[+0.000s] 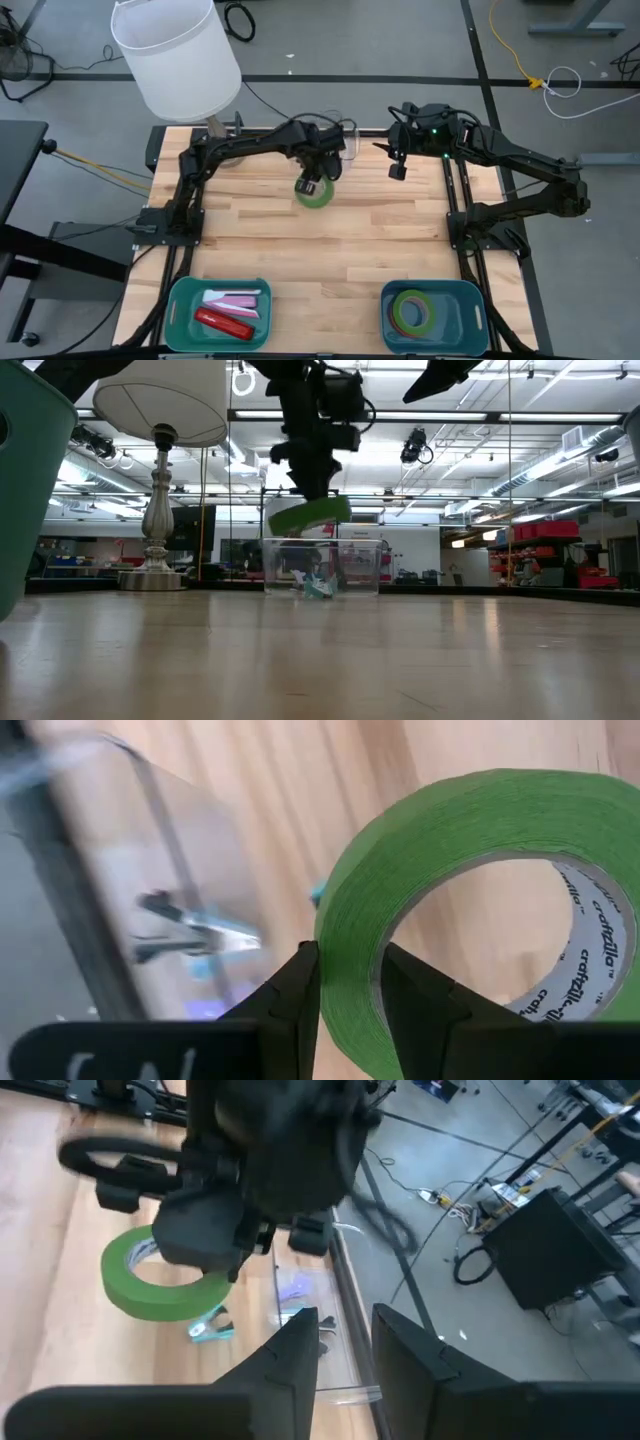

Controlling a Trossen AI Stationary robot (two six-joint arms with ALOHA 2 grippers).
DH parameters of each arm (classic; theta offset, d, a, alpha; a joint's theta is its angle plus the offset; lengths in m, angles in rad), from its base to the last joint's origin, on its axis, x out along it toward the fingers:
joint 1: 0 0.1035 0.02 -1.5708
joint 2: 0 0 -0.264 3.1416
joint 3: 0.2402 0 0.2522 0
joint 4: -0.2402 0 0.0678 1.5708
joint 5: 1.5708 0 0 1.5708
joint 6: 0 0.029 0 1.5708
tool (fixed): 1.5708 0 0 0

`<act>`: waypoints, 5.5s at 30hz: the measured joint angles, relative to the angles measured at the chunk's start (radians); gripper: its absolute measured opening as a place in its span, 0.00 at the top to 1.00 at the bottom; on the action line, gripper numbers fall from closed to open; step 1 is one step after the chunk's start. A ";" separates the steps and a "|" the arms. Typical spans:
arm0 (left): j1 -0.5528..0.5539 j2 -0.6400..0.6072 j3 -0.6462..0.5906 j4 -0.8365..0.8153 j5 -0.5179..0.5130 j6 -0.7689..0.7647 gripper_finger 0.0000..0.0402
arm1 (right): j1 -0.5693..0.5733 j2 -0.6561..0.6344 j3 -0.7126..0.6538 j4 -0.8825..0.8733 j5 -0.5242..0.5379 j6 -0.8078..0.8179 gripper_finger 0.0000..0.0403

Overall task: Pick and place Stapler, Stapler remover, tape
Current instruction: Put the green tape into the blue bin

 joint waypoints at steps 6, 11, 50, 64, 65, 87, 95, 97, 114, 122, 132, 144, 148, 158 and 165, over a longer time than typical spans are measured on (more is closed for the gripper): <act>0.027 -0.001 0.092 -0.004 0.000 -0.008 0.75 | 0.000 -0.021 0.000 0.001 0.043 -0.021 0.76; 0.050 -0.001 0.141 -0.009 0.016 -0.076 0.75 | 0.000 -0.038 0.000 0.007 0.043 -0.015 0.76; 0.246 -0.050 0.440 0.327 0.374 -0.367 0.75 | -0.038 -0.050 0.000 0.180 -0.035 0.293 0.45; 0.246 -0.052 0.440 0.480 0.491 -0.452 0.75 | -0.097 -0.049 0.000 0.228 -0.257 0.415 0.28; 0.247 -0.052 0.440 0.488 0.496 -0.461 0.75 | -0.097 -0.048 0.000 0.245 -0.257 0.414 0.28; 0.227 -0.052 0.440 0.491 0.506 -0.465 0.75 | -0.095 0.047 0.000 0.431 -0.482 0.452 0.29; 0.228 -0.052 0.440 0.492 0.506 -0.465 0.75 | -0.097 0.044 0.000 0.431 -0.482 0.441 0.33; 0.229 -0.052 0.440 0.492 0.506 -0.465 0.75 | -0.097 0.044 0.000 0.430 -0.482 0.441 0.36; 0.228 -0.051 0.440 0.495 0.510 -0.462 0.75 | -0.097 0.044 0.000 0.429 -0.481 0.413 0.70; 0.228 -0.051 0.440 0.494 0.509 -0.462 0.75 | -0.097 0.044 0.000 0.429 -0.482 0.412 0.73; 0.231 -0.051 0.440 0.490 0.500 -0.465 0.57 | -0.097 0.044 0.000 0.426 -0.481 0.404 0.73; 0.244 -0.074 0.440 0.364 0.470 -0.480 0.40 | -0.105 0.043 0.000 0.352 -0.481 0.369 0.73; 0.248 -0.083 0.440 0.313 0.468 -0.490 0.44 | -0.111 0.037 0.000 0.305 -0.481 0.296 0.73; 0.246 -0.083 0.440 0.242 0.467 -0.491 0.64 | -0.111 0.024 0.000 0.208 -0.455 0.153 0.73; 0.243 -0.083 0.440 0.220 0.481 -0.491 0.83 | -0.103 0.013 0.000 0.147 -0.464 0.086 0.73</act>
